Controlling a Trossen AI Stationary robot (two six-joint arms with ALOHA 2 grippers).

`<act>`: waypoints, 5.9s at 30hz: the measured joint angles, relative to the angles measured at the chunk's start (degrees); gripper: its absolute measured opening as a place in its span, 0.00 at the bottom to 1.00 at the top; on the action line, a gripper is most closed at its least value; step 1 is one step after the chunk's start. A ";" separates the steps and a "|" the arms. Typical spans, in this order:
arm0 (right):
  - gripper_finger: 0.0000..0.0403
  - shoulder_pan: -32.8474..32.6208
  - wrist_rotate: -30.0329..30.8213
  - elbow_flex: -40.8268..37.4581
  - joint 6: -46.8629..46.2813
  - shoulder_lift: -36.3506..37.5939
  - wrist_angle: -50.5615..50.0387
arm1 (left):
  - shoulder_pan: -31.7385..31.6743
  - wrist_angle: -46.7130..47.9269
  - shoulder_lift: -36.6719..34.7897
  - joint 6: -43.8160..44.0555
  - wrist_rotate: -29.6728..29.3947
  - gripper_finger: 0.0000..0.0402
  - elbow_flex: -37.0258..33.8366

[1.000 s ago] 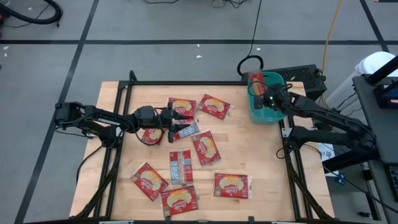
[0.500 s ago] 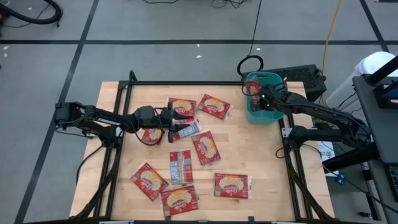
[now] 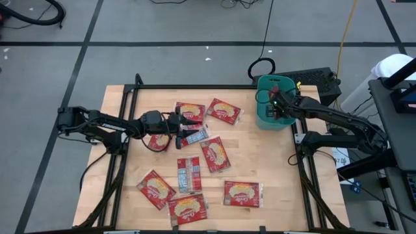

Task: Sort popcorn bags into baskets
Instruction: Put the red popcorn bag into the green bin, then adjust the green bin, then adjust the red popcorn bag, then put the red popcorn bag into the green bin

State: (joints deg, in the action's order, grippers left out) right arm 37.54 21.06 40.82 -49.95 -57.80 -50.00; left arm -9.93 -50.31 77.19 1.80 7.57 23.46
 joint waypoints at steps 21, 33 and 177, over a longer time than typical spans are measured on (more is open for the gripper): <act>0.33 0.00 -0.24 -5.84 -1.33 0.03 8.84 | 0.00 -0.06 0.00 -0.59 -0.02 0.41 0.00; 0.35 0.00 -0.18 0.31 4.76 0.02 5.59 | 0.00 -0.08 0.00 -1.51 -0.04 0.41 0.00; 0.00 -14.41 -6.30 9.27 18.86 -40.09 63.34 | -0.28 4.13 0.02 -4.35 -7.45 0.41 -0.02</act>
State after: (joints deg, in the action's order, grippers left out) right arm 23.13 14.76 50.09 -31.09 -97.89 13.34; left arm -10.22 -46.18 77.21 -2.55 0.12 23.44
